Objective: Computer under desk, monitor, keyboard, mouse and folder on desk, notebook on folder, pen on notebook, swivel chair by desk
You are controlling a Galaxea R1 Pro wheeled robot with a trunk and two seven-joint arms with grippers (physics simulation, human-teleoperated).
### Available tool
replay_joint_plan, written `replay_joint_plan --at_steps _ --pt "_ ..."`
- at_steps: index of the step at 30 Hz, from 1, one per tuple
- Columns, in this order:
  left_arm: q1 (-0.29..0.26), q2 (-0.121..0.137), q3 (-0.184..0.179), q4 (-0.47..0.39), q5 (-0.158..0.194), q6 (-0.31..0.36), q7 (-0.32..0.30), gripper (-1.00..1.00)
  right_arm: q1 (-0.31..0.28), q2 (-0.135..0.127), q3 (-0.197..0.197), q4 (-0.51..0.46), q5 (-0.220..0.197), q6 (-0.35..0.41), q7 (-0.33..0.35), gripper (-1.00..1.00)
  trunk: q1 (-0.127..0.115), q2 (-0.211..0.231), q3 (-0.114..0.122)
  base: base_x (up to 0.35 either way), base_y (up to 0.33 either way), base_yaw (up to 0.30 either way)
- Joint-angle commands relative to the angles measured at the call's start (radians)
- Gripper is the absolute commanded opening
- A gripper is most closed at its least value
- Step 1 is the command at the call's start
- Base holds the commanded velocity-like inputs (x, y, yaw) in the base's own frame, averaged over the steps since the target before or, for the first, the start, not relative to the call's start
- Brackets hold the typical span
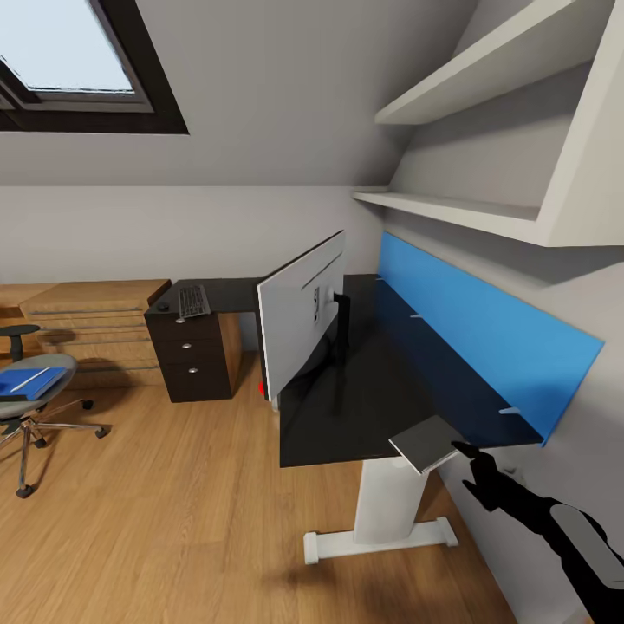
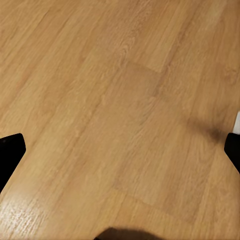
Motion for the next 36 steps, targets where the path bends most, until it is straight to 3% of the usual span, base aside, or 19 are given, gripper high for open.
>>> replay_joint_plan --at_steps 1,14,24,25,27,30,36 --pt "0.000 0.000 -0.001 -0.002 0.009 0.005 0.005 1.00 0.000 0.000 -0.002 -0.001 -0.009 0.005 -0.007 1.00 0.004 -0.008 -0.004 0.000 0.000 0.000" --pt "0.000 0.001 -0.001 -0.002 0.009 0.005 0.005 1.00 0.000 0.008 -0.004 0.010 -0.006 -0.008 -0.004 1.00 0.054 -0.099 -0.045 0.000 0.000 0.000" --pt "0.000 0.001 -0.001 -0.002 0.009 0.005 0.005 1.00 0.000 0.009 -0.004 0.024 -0.006 -0.008 0.030 1.00 0.054 -0.099 -0.045 0.000 0.000 0.000" --pt "0.000 0.001 -0.001 -0.002 0.009 0.005 0.005 1.00 0.000 0.008 -0.004 0.065 -0.007 -0.005 0.103 1.00 0.054 -0.099 -0.045 0.000 0.000 0.000" --pt "0.000 0.001 -0.001 -0.002 0.009 0.005 0.005 1.00 0.000 0.008 -0.004 0.089 -0.007 -0.005 0.153 1.00 0.054 -0.099 -0.045 0.000 0.000 0.000" --pt "0.000 0.001 -0.001 -0.002 0.008 0.005 0.005 1.00 0.000 0.007 -0.004 0.128 -0.006 -0.004 0.286 1.00 0.054 -0.099 -0.045 0.000 0.000 0.000" --pt "0.000 0.001 -0.001 -0.002 0.009 0.005 0.004 1.00 0.000 0.008 -0.005 0.172 -0.008 -0.004 0.375 1.00 0.054 -0.099 -0.045 0.000 0.000 0.000"
